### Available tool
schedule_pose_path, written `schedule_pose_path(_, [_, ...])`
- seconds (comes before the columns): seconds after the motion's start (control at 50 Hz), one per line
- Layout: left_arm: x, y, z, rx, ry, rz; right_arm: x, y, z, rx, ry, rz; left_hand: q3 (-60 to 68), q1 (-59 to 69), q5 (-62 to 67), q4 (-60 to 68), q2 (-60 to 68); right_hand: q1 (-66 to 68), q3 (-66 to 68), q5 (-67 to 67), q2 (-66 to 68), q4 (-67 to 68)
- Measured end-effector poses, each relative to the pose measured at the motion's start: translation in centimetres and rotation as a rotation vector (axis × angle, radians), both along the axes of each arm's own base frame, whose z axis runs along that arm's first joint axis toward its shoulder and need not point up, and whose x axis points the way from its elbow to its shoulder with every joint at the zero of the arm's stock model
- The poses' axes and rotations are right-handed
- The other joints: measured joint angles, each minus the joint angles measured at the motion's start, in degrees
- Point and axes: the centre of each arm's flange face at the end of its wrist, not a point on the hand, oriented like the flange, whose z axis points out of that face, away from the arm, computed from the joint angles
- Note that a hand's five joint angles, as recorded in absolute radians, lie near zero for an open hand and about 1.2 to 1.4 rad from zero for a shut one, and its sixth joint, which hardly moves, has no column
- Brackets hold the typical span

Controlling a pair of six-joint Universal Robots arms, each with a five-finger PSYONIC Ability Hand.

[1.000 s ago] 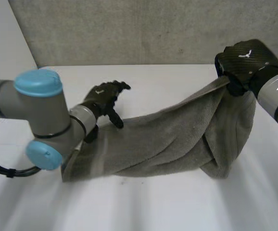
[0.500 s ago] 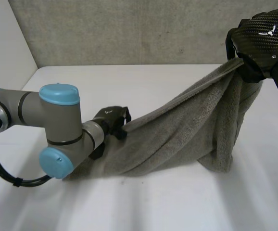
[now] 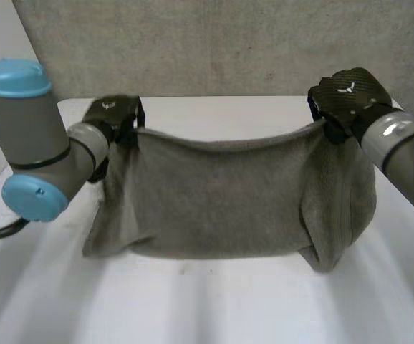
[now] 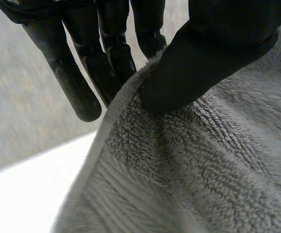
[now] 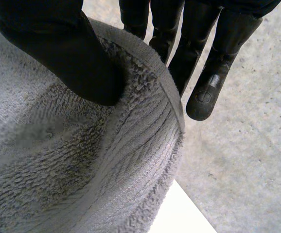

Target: Fold the towel.

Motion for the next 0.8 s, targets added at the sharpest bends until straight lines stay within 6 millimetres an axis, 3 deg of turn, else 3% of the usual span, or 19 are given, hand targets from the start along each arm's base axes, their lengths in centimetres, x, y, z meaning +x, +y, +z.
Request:
schedule_pose_path(0.16, [-1.2,-3.2,5.4,-0.288,0.075,0.024,1.4,-5.1,2.0,-0.177,-0.065,-0.054,0.0,0.0,0.0,0.0,0.0,0.0,0.0,0.0,0.0,0.0])
schedule_pose_path(0.18, [-1.3,-3.7,6.9,-0.355,0.101,0.036,1.5,-5.6,2.6,-0.217,-0.081,-0.064,0.0,0.0,0.0,0.0,0.0,0.0,0.0,0.0,0.1,0.0])
schedule_pose_path(0.2, [-1.4,-4.4,10.2,-0.489,0.162,0.068,1.8,-7.3,5.8,-0.41,-0.166,-0.102,0.0,0.0,0.0,0.0,0.0,0.0,0.0,0.0,0.1,0.0])
schedule_pose_path(0.3, [-0.4,-4.2,17.2,-0.725,0.299,0.162,1.4,-7.4,12.1,-0.755,-0.35,-0.134,0.0,0.0,0.0,0.0,0.0,0.0,0.0,0.0,0.1,0.0])
schedule_pose_path(0.34, [0.1,-3.7,18.8,-0.768,0.332,0.193,1.1,-6.6,13.5,-0.828,-0.396,-0.129,0.0,0.0,0.0,0.0,0.0,0.0,0.0,0.0,0.1,0.0])
schedule_pose_path(0.38, [0.3,-3.4,19.1,-0.767,0.336,0.208,0.9,-6.2,13.5,-0.837,-0.406,-0.121,0.0,0.0,0.0,0.0,0.0,0.0,0.0,0.0,0.1,0.0])
schedule_pose_path(0.44, [0.6,-3.1,18.0,-0.708,0.305,0.221,0.9,-5.5,12.2,-0.779,-0.384,-0.099,0.0,0.2,0.3,0.0,0.0,0.0,0.0,0.0,0.1,0.0])
schedule_pose_path(0.46, [0.7,-3.0,16.1,-0.641,0.265,0.22,1.0,-5.3,10.7,-0.707,-0.351,-0.087,0.0,0.2,0.3,0.0,0.0,0.0,0.0,0.0,0.1,0.0])
schedule_pose_path(0.5, [0.7,-2.9,15.0,-0.601,0.241,0.217,1.0,-5.3,10.1,-0.68,-0.339,-0.082,0.0,0.3,0.3,0.0,0.0,0.0,0.0,0.0,0.1,0.0])
schedule_pose_path(0.54, [0.8,-2.7,12.1,-0.505,0.186,0.211,1.2,-5.0,7.6,-0.562,-0.285,-0.064,0.0,0.3,0.3,0.0,0.0,0.0,0.0,0.0,0.1,0.0])
schedule_pose_path(0.58, [1.0,-1.9,6.9,-0.342,0.094,0.198,1.4,-4.4,2.6,-0.328,-0.187,-0.034,0.0,0.3,0.3,0.0,0.0,0.0,0.0,0.1,0.1,0.0])
schedule_pose_path(0.62, [1.3,-1.1,3.2,-0.236,0.037,0.192,1.5,-3.9,-0.3,-0.197,-0.136,-0.021,0.0,0.3,0.3,0.0,0.0,0.0,0.0,0.1,0.1,0.0])
schedule_pose_path(0.64, [1.3,-1.1,3.2,-0.236,0.037,0.192,1.5,-3.9,-0.3,-0.197,-0.136,-0.021,0.0,0.3,0.3,0.0,0.0,0.0,0.0,0.1,0.1,0.0])
schedule_pose_path(0.66, [1.5,-0.8,1.8,-0.195,0.015,0.189,1.4,-3.7,-1.4,-0.151,-0.119,-0.017,0.0,0.3,0.3,0.0,0.0,0.0,0.0,0.1,0.1,0.0])
schedule_pose_path(0.72, [2.3,1.4,-5.3,0.005,-0.091,0.177,1.2,-2.8,-7.9,0.089,-0.032,-0.012,0.0,0.3,0.3,0.0,0.0,0.0,0.0,0.1,0.1,0.0])
schedule_pose_path(0.74, [2.5,1.9,-6.6,0.04,-0.111,0.174,1.1,-2.6,-9.2,0.134,-0.016,-0.013,0.0,0.3,0.3,0.0,0.0,0.0,0.0,0.1,0.1,0.0])
schedule_pose_path(0.76, [2.5,1.9,-6.6,0.04,-0.111,0.174,1.1,-2.6,-9.2,0.134,-0.016,-0.013,0.0,0.3,0.3,0.0,0.0,0.0,0.0,0.1,0.1,0.0])
schedule_pose_path(0.78, [2.8,2.7,-8.6,0.099,-0.146,0.168,1.0,-2.3,-11.1,0.194,0.005,-0.016,0.0,0.3,0.3,0.0,0.0,0.0,0.0,0.1,0.1,0.0])
schedule_pose_path(0.8, [2.9,3.0,-9.3,0.117,-0.159,0.166,0.9,-2.2,-11.9,0.217,0.014,-0.018,0.0,0.3,0.3,0.0,0.0,0.0,0.0,0.1,0.1,0.0])
